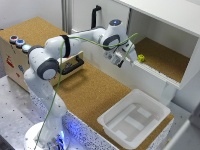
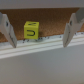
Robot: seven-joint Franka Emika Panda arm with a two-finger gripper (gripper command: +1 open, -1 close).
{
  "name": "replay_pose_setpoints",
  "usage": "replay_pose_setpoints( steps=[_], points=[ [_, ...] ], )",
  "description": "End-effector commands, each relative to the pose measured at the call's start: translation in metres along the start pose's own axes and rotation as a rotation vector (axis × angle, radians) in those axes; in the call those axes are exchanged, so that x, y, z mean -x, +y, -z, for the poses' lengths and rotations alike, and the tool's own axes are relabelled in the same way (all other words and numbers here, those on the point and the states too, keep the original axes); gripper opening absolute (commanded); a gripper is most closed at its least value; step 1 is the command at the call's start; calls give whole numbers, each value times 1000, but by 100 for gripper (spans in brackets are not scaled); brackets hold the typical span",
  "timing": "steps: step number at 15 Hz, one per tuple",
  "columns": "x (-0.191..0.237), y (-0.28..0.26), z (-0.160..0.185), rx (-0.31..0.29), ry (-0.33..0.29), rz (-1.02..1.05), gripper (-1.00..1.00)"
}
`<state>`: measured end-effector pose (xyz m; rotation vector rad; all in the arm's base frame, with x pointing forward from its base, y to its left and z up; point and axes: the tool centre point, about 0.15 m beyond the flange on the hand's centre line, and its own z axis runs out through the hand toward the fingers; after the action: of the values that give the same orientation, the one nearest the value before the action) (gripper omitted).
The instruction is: Put the yellow object on the table
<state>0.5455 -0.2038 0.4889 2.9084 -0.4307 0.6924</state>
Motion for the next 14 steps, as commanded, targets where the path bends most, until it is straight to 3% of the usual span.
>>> replay_pose_setpoints(
  steps=[1,9,14],
  points=[
    [-64,-13,-28,-11,-33,6,100],
    [-102,-22,-56,-11,-31,-8,100],
    [-98,-36,-65,-36,-55,-25,100]
  ],
)
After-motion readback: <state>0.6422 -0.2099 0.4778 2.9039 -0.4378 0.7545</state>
